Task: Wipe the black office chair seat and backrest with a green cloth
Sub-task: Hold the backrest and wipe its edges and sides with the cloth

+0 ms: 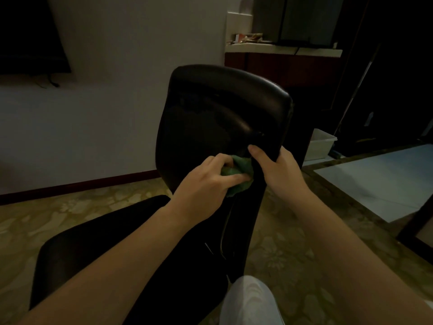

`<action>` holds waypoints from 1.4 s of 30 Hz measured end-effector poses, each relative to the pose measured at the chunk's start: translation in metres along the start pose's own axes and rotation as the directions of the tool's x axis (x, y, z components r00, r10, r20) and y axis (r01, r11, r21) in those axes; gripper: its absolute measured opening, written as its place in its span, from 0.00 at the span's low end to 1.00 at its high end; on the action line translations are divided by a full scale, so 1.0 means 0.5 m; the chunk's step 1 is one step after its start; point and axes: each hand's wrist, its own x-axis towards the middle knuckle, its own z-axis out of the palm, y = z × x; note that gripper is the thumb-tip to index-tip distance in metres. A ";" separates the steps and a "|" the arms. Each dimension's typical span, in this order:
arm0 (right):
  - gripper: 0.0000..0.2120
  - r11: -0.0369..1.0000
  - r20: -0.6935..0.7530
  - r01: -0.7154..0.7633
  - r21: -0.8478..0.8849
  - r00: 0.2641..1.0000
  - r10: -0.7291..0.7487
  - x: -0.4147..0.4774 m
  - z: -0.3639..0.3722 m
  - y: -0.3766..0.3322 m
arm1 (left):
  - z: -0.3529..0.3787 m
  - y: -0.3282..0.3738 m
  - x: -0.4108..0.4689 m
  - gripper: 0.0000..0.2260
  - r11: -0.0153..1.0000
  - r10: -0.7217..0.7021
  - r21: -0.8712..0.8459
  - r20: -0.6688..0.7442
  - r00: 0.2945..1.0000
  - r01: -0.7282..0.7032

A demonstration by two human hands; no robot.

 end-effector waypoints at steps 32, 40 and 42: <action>0.26 0.964 0.086 -0.215 0.155 0.975 0.203 -0.091 0.043 0.064 | 0.091 0.027 -0.140 0.17 0.987 -0.155 0.046 -0.014 0.988 0.156; 0.28 0.957 0.135 -0.256 0.139 0.962 0.238 -0.095 0.039 0.083 | 0.090 0.042 -0.142 0.14 0.978 -0.207 -0.034 -0.034 0.978 0.206; 0.34 0.958 0.146 -0.260 0.119 0.959 0.242 -0.085 0.041 0.082 | 0.078 0.042 -0.131 0.14 0.978 -0.207 -0.047 -0.039 0.978 0.205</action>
